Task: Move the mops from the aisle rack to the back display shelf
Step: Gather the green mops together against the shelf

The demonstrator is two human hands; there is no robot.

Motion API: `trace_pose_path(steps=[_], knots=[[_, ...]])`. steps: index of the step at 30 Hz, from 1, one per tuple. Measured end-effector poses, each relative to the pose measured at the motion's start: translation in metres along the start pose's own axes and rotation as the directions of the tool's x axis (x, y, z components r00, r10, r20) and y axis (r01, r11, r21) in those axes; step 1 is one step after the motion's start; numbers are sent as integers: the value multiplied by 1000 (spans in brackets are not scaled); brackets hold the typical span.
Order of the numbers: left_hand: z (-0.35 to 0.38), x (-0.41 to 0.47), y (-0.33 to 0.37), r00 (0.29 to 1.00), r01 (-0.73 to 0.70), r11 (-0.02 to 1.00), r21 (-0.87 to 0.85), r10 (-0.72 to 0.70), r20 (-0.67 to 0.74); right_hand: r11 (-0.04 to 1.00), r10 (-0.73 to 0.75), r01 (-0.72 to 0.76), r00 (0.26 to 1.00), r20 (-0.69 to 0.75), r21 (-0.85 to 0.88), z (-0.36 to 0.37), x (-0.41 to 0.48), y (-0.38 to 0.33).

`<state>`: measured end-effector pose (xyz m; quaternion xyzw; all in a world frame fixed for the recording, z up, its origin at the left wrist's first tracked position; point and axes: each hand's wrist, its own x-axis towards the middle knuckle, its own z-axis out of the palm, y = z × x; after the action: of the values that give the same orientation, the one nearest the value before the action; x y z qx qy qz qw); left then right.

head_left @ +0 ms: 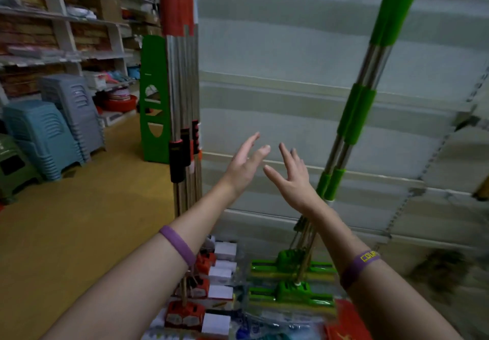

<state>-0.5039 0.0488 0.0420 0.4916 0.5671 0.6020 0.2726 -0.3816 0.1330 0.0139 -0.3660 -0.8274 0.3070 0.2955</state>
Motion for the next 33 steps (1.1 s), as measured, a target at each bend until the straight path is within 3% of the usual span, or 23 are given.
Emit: trace_pose_path(steps=[11,16,20,23,28,33], knots=[[118,37,36,991,-85,975,207,61,121,985,8,-32,990,-139,-170,-114,-13,57],[147,80,46,986,-123,978,168,101,135,992,1,-28,976,-218,-120,-145,16,71],[166,119,53,979,-155,985,78,143,143,984,-88,41,958,-274,-174,-166,46,76],[176,146,58,978,-170,985,-27,172,114,996,-70,50,951,-302,-74,-181,73,71],[186,176,76,979,-143,974,-177,165,117,946,-34,110,969,-244,304,-204,112,50],[195,202,93,989,-71,979,-191,94,118,872,-29,123,979,-202,473,-229,158,42]])
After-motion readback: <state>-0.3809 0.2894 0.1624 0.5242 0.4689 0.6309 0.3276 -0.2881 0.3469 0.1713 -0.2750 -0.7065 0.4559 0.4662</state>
